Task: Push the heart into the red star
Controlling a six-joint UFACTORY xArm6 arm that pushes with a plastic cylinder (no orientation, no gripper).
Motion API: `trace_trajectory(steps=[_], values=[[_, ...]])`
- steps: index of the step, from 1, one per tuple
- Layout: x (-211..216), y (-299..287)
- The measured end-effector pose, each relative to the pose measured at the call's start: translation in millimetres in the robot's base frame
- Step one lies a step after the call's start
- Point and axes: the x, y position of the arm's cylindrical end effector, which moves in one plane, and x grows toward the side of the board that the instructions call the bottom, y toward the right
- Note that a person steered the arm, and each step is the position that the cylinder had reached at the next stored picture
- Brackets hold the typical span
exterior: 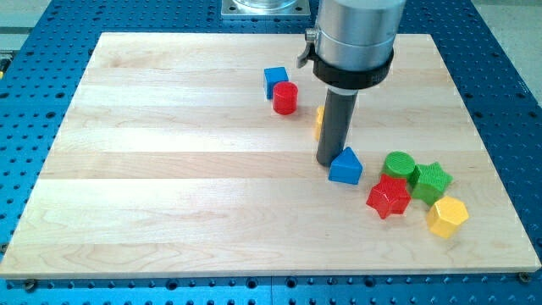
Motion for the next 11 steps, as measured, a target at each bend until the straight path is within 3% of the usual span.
trace_trajectory(steps=[1,2,3,5,7,8,9,10,11], values=[[20,0],[1,-20],[-45,-53],[-106,-34],[-46,-12],[-86,-37],[-89,-10],[-30,32],[0,26]])
